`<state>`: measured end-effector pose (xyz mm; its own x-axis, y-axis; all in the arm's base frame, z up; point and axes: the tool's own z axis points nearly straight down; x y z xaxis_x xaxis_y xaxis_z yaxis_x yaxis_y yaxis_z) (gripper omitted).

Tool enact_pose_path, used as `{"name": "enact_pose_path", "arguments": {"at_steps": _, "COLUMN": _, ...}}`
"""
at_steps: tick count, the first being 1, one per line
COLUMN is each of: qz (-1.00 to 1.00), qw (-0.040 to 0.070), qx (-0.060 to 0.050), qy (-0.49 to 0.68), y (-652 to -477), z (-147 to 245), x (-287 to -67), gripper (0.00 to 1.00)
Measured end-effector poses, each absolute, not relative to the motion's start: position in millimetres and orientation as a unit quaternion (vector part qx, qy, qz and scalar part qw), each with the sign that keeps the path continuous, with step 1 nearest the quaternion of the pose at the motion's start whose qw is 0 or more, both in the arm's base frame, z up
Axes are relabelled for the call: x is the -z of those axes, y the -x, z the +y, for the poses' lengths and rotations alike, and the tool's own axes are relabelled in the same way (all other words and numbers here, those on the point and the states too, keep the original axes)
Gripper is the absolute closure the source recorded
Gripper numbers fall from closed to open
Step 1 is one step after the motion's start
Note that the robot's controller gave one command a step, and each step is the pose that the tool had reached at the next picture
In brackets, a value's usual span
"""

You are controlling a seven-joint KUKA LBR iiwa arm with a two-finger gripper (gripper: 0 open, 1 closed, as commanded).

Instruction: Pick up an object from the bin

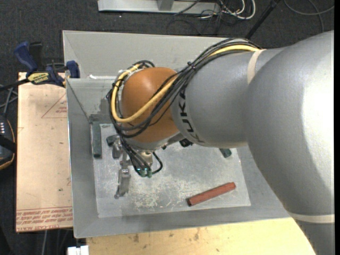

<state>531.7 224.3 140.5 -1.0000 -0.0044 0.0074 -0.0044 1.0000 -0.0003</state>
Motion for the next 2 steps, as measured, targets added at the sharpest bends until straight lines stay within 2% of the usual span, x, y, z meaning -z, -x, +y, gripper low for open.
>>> {"name": "enact_pose_path", "arguments": {"at_steps": 1, "qz": -1.0, "qw": 0.0, "qx": 0.0, "qy": 0.0, "y": -533.9, "z": 223, "x": -145, "gripper": 0.0}}
{"name": "enact_pose_path", "arguments": {"at_steps": 2, "qz": -0.997, "qw": -0.006, "qx": 0.003, "qy": -0.076, "y": -586.0, "z": 178, "x": -96, "gripper": 0.0}}
